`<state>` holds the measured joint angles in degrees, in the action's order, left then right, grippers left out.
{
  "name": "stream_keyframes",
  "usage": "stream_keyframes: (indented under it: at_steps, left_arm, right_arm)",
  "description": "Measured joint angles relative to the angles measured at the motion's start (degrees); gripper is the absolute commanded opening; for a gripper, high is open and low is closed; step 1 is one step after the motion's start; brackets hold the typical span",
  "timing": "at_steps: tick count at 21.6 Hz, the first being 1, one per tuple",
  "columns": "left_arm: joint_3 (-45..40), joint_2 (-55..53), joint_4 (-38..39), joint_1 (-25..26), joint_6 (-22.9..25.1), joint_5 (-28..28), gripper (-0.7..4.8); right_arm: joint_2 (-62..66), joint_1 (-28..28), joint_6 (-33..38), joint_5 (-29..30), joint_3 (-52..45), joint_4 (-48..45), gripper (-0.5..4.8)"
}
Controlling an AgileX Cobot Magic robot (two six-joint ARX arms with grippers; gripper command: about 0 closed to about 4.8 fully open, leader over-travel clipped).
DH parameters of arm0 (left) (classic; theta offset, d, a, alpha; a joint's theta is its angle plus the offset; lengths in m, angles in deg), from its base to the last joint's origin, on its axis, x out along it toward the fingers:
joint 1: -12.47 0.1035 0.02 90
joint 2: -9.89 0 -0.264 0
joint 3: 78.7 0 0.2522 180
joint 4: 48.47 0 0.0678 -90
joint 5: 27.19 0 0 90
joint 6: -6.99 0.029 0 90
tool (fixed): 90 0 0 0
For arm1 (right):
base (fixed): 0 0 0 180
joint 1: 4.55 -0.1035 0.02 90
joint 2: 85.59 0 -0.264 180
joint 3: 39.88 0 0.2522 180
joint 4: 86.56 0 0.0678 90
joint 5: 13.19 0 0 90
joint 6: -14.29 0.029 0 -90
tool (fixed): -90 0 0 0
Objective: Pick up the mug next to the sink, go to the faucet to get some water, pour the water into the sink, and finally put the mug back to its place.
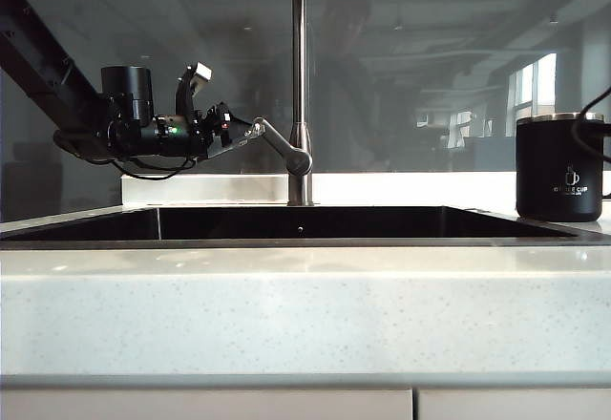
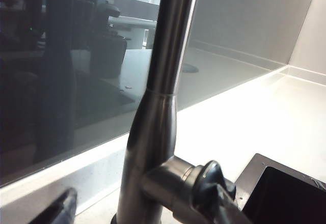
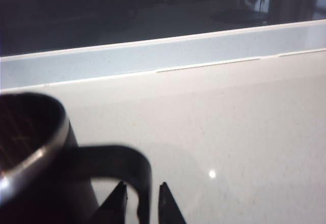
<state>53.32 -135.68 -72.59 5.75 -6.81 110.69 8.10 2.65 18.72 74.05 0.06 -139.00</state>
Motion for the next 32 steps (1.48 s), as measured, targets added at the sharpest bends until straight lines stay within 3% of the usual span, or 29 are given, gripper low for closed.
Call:
stream_keyframes:
  at_steps: [11,17,18,19,25,32]
  left_arm:
    - [0.0,0.0,0.02,0.0,0.0,0.0,3.37]
    - [0.02,0.0,0.0,-0.02,0.0,-0.02,3.37]
    - [0.02,0.0,0.02,0.0,0.0,0.0,3.37]
    - [0.02,0.0,0.0,0.0,0.02,-0.02,3.37]
    - [0.02,0.0,0.02,0.0,0.02,-0.09,3.37]
    - [0.02,0.0,0.02,0.0,0.0,-0.09,3.37]
  right_arm:
    - [-6.45,0.0,0.04,-0.02,-6.84,0.5,1.19]
    - [-16.92,-0.02,3.37,0.42,-12.04,1.01,1.16]
    - [-18.49,-0.02,4.17,1.14,-12.68,1.6,0.75]
    - [-21.29,-0.02,5.99,3.56,-13.22,3.06,-0.11]
    - [-29.05,-0.04,9.42,13.88,-13.29,12.44,-0.07]
    - [-32.79,-0.04,11.87,22.6,-13.27,12.17,-0.07]
